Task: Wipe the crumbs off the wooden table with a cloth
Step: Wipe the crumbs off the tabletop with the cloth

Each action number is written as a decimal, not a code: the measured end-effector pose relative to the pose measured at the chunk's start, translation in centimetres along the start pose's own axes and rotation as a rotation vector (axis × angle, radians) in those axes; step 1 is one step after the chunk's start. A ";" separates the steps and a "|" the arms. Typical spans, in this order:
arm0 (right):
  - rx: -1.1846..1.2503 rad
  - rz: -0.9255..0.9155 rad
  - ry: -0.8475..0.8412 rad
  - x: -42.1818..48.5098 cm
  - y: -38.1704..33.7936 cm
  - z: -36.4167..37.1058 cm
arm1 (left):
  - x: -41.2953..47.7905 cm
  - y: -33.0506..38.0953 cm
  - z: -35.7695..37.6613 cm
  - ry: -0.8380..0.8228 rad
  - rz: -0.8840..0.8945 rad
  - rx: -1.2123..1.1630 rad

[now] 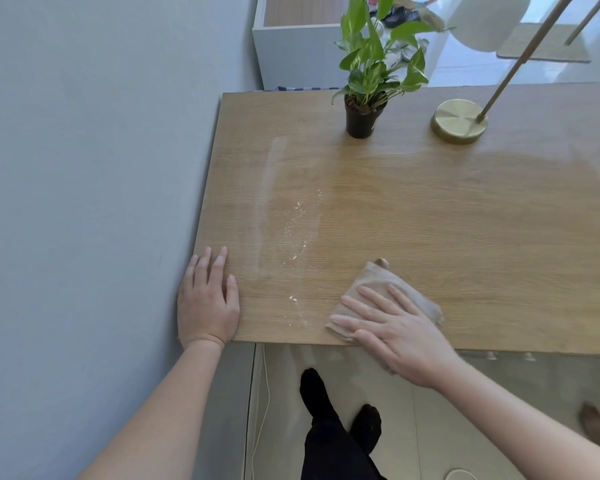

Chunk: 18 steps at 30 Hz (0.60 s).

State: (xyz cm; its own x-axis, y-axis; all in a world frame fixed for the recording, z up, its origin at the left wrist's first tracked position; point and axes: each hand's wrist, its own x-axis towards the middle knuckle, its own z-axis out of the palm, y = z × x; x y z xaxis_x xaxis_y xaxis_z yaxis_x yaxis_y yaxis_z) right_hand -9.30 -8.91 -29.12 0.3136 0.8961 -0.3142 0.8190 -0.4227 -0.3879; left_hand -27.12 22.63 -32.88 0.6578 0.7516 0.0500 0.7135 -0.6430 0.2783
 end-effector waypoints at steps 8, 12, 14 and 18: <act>0.042 0.387 0.209 8.2 -1.0 -1.7 | 0.1 0.0 0.2 0.015 0.012 -0.008; 0.048 0.169 0.125 8.9 -7.0 0.7 | 0.0 -0.1 0.2 0.018 0.009 -0.006; -0.007 -0.009 0.064 6.3 -7.7 1.9 | 0.0 -0.2 0.2 0.014 0.010 -0.004; -0.053 -0.077 0.007 1.8 -2.5 1.3 | 0.0 -0.2 0.1 0.007 0.008 -0.006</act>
State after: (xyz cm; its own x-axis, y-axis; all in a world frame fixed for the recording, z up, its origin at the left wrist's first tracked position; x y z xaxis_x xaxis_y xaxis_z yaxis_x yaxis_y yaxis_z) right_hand -11.37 -6.42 -29.82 0.2523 0.9266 -0.2788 0.8649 -0.3451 -0.3645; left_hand -27.23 22.76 -33.02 0.6620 0.7472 0.0588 0.7065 -0.6482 0.2839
